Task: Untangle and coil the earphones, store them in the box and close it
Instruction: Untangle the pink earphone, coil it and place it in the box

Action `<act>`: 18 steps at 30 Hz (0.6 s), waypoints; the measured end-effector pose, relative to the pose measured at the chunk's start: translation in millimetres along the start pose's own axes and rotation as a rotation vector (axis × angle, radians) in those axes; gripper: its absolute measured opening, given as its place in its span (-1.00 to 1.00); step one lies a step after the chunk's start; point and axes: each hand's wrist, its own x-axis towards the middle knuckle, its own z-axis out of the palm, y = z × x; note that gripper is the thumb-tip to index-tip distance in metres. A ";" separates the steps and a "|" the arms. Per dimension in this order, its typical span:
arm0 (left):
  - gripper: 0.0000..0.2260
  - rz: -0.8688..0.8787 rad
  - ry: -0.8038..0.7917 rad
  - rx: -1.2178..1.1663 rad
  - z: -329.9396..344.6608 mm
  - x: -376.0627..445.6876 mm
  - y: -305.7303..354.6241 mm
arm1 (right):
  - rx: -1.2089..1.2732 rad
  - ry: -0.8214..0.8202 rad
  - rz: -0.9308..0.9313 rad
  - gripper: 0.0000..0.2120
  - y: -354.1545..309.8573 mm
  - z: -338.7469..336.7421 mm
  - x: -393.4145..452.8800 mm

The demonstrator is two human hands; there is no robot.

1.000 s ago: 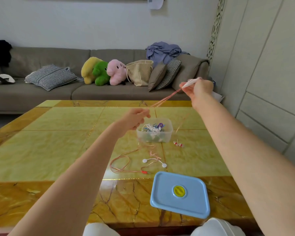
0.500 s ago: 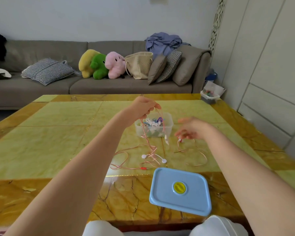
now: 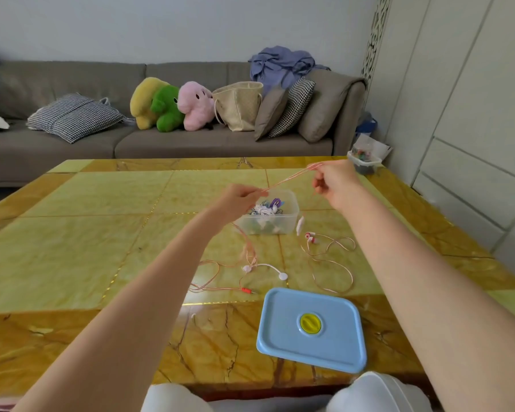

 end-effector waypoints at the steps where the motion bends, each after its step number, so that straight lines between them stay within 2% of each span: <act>1: -0.77 -0.025 0.029 0.039 -6.2 -0.6 -9.8 | 0.064 0.038 0.029 -0.68 -0.4 -6.7 2.4; 3: -0.79 -0.086 0.090 0.048 -15.9 -1.4 -28.2 | 0.060 0.102 0.085 -0.72 2.4 -16.9 3.4; 5: -0.77 -0.112 0.126 0.017 -18.8 -1.3 -37.8 | -0.119 0.065 0.138 -0.78 11.2 -19.1 -2.0; 6: -0.77 -0.110 0.125 0.007 -18.3 -0.5 -37.3 | -0.228 -0.014 0.175 -0.74 16.7 -17.9 -6.8; 8: -0.77 -0.079 0.086 0.011 -15.3 -0.2 -27.7 | -0.399 -0.238 0.236 -0.47 26.3 -11.6 -16.2; 10: -0.77 -0.032 0.007 0.036 -9.5 -1.1 -11.5 | -0.426 -0.426 0.201 -0.31 27.5 -1.9 -24.0; 11: -0.76 -0.004 -0.027 0.051 -5.6 -1.3 -3.7 | -0.396 -0.506 0.179 -0.35 26.3 3.4 -27.4; 13: -0.75 0.051 -0.056 0.067 2.1 -0.5 7.0 | -0.312 -0.611 0.150 -0.64 23.1 14.0 -33.4; 15: -0.81 0.085 -0.040 0.044 6.4 1.6 10.5 | -0.241 -0.564 0.093 -0.92 22.8 20.1 -34.9; 18: -0.83 0.067 -0.033 -0.021 2.3 3.3 0.9 | 0.056 -0.258 0.072 -0.80 27.7 18.4 -23.3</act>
